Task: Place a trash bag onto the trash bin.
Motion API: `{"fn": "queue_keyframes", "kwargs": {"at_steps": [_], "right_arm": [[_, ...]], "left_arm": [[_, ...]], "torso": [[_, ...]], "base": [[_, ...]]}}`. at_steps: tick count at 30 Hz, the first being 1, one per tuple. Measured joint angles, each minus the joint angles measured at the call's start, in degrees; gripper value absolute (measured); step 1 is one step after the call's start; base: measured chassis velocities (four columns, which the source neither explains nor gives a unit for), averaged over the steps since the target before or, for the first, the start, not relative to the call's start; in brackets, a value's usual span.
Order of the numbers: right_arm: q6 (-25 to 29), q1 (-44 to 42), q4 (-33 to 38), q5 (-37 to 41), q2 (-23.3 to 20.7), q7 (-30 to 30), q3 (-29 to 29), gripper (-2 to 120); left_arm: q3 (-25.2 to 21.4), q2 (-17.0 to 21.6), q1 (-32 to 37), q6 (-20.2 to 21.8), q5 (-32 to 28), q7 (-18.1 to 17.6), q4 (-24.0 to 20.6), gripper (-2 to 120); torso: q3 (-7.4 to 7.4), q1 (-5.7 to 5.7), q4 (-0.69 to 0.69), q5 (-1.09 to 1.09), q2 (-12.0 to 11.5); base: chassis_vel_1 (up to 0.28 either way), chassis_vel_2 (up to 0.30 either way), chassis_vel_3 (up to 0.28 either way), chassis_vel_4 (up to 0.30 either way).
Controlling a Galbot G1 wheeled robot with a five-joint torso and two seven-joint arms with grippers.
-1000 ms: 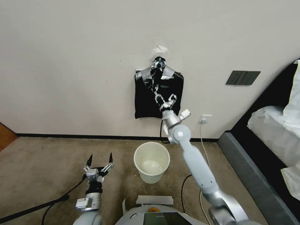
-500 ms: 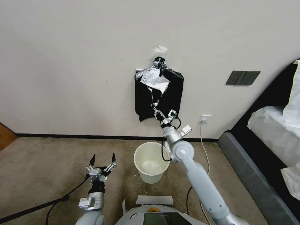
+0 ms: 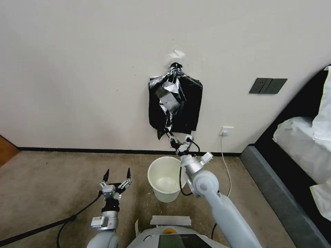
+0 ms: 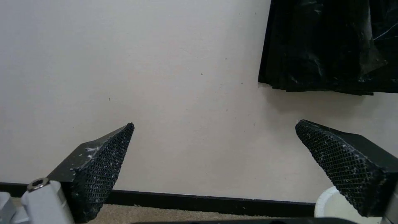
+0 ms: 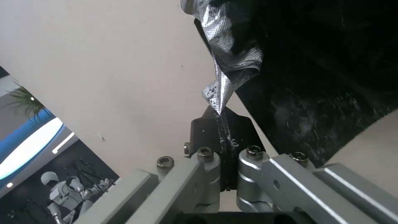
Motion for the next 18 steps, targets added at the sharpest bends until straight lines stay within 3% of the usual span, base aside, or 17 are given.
{"fn": "queue_keyframes", "kwargs": {"at_steps": [18], "right_arm": [[0.1, -6.7, 2.3, -5.8, -2.3, -1.9, -2.2, 0]], "left_arm": [[1.4, 0.2, -0.5, 0.2, 0.2, 0.0, -0.6, 100]], "torso": [[0.00, 0.00, 0.00, 0.00, 0.0]], "base": [[0.000, 0.000, 0.000, 0.000]]}}
